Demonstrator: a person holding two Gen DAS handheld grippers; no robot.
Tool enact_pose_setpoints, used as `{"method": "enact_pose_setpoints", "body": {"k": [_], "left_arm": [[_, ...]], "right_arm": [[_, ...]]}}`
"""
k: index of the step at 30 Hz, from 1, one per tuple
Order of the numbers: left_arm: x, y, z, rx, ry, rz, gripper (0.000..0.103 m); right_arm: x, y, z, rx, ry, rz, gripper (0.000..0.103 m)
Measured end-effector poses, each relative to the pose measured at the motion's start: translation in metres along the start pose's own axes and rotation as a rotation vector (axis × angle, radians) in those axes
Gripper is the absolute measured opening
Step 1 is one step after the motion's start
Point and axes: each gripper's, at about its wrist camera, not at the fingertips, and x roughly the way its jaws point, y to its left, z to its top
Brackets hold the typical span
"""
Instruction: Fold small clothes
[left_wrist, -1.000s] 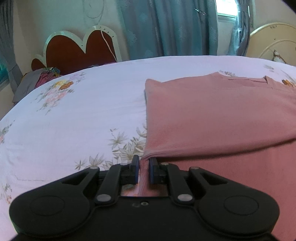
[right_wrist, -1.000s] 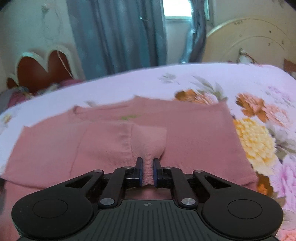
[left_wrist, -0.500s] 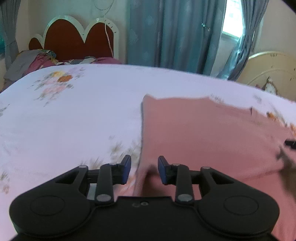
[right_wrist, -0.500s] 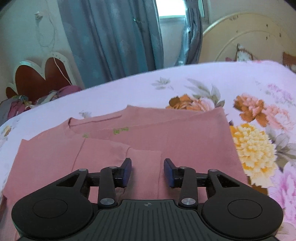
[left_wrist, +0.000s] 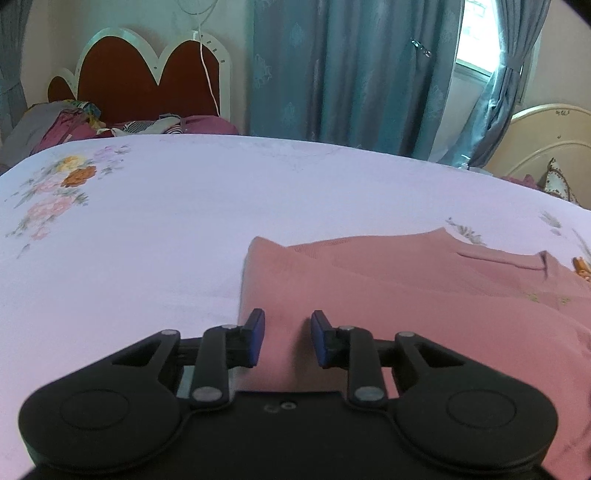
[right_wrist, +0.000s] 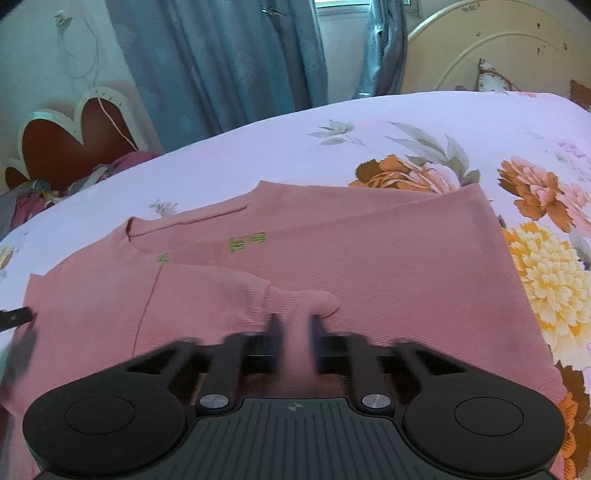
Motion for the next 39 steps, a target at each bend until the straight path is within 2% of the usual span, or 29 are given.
{"method": "enact_pose_setpoints", "body": {"k": [3, 7, 11, 15, 17, 21, 31, 36, 39], "left_arm": [[0.008, 0.000, 0.001, -0.001, -0.004, 0.011, 0.027], [0.013, 0.004, 0.004, -0.018, -0.015, 0.025, 0.027], [0.017, 0.005, 0.005, -0.029, -0.026, 0.041, 0.027], [0.014, 0.002, 0.007, -0.014, -0.023, 0.044, 0.026], [0.011, 0.001, 0.008, -0.013, -0.018, 0.045, 0.026], [0.004, -0.004, 0.008, -0.017, -0.004, 0.035, 0.029], [-0.027, -0.028, -0.006, 0.022, 0.011, -0.034, 0.030], [-0.049, -0.041, -0.035, 0.068, 0.033, -0.076, 0.030], [-0.056, -0.042, -0.053, 0.095, 0.053, -0.073, 0.031]], "right_arm": [[-0.005, 0.006, -0.002, -0.053, -0.047, -0.020, 0.008], [-0.023, 0.017, -0.005, -0.161, -0.196, -0.113, 0.008], [0.003, 0.010, -0.015, -0.152, -0.074, -0.125, 0.008], [-0.008, 0.005, -0.008, -0.112, -0.100, -0.111, 0.011], [-0.020, 0.006, -0.006, -0.105, -0.148, -0.118, 0.020], [-0.034, 0.018, -0.004, -0.128, -0.169, -0.068, 0.020], [-0.022, 0.044, -0.016, -0.208, -0.083, 0.006, 0.020], [-0.019, 0.040, -0.031, -0.248, -0.041, 0.002, 0.020], [-0.017, 0.035, -0.043, -0.306, -0.028, -0.041, 0.020]]}}
